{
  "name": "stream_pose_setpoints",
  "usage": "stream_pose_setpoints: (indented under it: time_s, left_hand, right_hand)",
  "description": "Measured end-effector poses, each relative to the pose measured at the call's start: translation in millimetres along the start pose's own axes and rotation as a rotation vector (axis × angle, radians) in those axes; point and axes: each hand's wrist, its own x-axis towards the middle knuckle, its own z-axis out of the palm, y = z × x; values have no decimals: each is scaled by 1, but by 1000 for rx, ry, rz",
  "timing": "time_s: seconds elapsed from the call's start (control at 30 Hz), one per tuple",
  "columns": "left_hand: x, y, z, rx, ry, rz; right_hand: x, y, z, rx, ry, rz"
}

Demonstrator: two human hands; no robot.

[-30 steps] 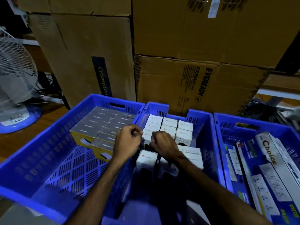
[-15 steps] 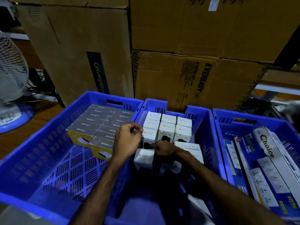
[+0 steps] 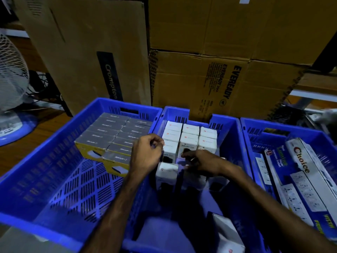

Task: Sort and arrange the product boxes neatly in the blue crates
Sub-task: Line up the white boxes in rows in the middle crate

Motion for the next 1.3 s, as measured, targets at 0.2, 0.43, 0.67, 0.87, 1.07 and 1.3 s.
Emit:
stream_pose_setpoints:
  time_s: [0.2,0.43,0.67,0.87,1.07,1.3]
  left_hand:
    - [-7,6,-1,104,13,55]
    - [-21,13,5,305,-34,175]
    - [-22,8,11,387,-126,298]
    - [-22,8,10,379,-152,277]
    - [-23,12,6,482,-245,279]
    - [-25,8,7,534,-406,293]
  right_hand:
    - [-17,10,-22,-256,124,172]
    - [-14,30,-19,-379,102,404]
    - [-13,30,-13,-367,132,458]
    - [-19,31,-10,-255,60,485]
    - [-18,20,-17,-296,-51,508]
    - [-21,26,10,-381,-191,422]
